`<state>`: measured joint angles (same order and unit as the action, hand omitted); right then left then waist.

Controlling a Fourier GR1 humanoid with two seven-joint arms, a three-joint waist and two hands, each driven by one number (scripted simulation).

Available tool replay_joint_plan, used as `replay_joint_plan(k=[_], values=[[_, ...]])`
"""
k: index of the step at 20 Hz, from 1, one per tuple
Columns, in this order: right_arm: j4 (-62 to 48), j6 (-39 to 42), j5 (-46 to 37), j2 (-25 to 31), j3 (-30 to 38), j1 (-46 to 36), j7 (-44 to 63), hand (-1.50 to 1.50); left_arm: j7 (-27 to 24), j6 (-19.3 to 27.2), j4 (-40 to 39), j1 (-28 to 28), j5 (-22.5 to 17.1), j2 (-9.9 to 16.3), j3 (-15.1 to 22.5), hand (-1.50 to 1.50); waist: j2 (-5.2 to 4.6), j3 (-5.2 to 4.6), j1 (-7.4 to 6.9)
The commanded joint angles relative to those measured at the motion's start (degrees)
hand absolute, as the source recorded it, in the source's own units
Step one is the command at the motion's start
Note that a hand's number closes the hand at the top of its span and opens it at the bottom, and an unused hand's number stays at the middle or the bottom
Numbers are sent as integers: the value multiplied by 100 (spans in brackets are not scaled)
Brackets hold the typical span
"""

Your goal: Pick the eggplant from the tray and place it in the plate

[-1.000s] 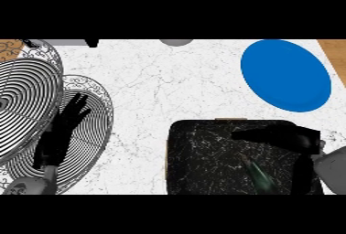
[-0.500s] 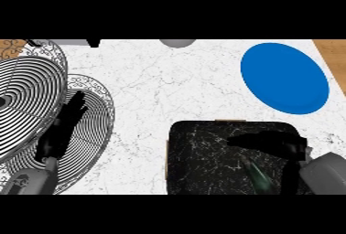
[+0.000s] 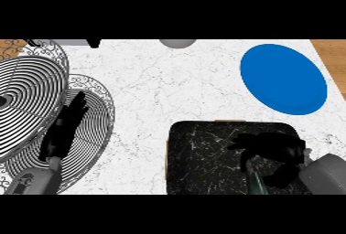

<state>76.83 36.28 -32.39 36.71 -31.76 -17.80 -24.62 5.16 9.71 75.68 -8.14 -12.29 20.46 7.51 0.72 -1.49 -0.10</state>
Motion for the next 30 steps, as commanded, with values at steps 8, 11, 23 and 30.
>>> replay_joint_plan(k=[8, 11, 23, 30], values=[[-136, 109, 147, -637, -62, 121, -42, 150, 410, 33, 390, -404, 25, -25, -97, 0, -71, 154, -36], [191, -595, 15, -693, 386, 357, 283, 150, 155, -26, 310, -172, 69, -79, -138, 0, -64, 149, 19], [1244, -3901, -1324, -2357, 1403, -355, 2751, 150, 159, 28, 323, -36, 83, -140, -148, 0, -9, 152, 123], [1298, -4657, -1670, -2335, 2299, -531, 3269, 150, -76, -283, 7, -69, 68, -33, -311, 0, -71, 148, 34]])
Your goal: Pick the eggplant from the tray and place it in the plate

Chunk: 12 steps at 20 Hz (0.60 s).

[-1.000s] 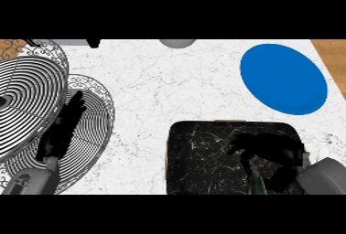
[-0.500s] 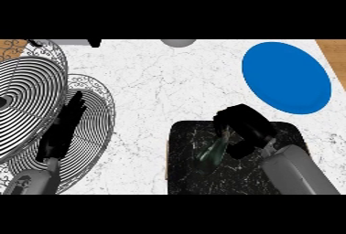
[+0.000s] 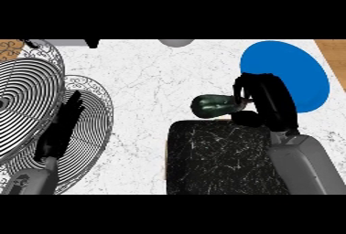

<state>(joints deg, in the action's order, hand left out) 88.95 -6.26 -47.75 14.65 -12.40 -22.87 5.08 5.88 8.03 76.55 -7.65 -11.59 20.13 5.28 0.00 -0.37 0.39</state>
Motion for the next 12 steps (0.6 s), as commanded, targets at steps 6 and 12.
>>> replay_joint_plan(k=[6, 12], values=[[-737, -102, 826, 207, 1518, -553, -33, 150, 70, -45, 462, -35, 60, -77, -71, 0, -11, 40, -85], [-2073, -187, 1111, 839, 2328, -988, -640, 150, 372, -112, 240, -457, 29, -76, -224, 0, -28, 41, -83]])
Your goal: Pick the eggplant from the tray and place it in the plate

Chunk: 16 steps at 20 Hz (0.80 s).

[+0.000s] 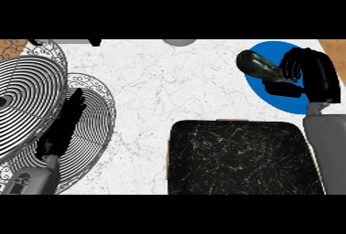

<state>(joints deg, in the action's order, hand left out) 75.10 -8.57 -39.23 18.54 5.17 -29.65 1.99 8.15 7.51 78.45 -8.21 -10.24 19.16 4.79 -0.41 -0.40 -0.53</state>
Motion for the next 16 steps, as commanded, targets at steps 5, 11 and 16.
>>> replay_joint_plan(k=[5, 11, 16], values=[[-2506, -299, 188, 694, 813, -949, -1246, 150, -290, -153, -80, -220, 108, -89, -111, 0, -13, 45, -66], [-4104, -180, -259, 1199, 660, -1221, -1983, 150, -87, -232, -46, -342, 98, -24, -167, 0, -53, 51, -162], [-5085, 889, 247, 1410, 1017, -1724, -2132, -150, 1, -76, 263, -116, 250, -293, 103, 0, -49, 57, -213]])
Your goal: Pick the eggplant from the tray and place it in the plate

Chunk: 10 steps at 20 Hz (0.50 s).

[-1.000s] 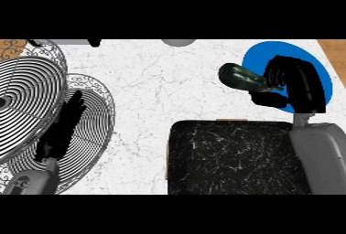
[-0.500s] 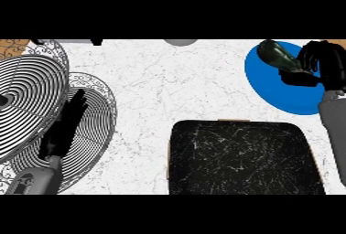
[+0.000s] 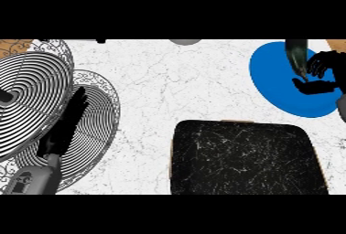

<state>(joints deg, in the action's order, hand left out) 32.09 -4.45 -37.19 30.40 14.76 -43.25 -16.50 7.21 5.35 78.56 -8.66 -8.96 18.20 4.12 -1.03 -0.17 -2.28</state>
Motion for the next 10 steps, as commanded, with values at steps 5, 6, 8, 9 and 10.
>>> replay_joint_plan(k=[5, 6, 8, 9, 10], values=[[-1234, 38, 50, 200, 174, -476, -1417, -150, 92, 108, 77, -273, 96, -178, -16, 0, 10, 34, 0], [-1111, 73, 262, 312, 365, -468, -1735, -150, -165, 212, -159, -219, 273, -351, 137, 0, -10, 37, 16], [-936, 63, 465, 277, 504, -399, -2176, -150, -82, 84, 47, -60, 75, -201, -55, 0, 43, 32, 66], [-937, 246, 688, 204, 678, -725, -2171, -150, -90, -15, -115, -339, 47, -122, -116, 0, 16, 35, 47], [-893, 500, 901, 209, 802, -509, -2630, -150, -44, 19, -83, -153, 94, -150, -50, 0, 44, 35, 100]])
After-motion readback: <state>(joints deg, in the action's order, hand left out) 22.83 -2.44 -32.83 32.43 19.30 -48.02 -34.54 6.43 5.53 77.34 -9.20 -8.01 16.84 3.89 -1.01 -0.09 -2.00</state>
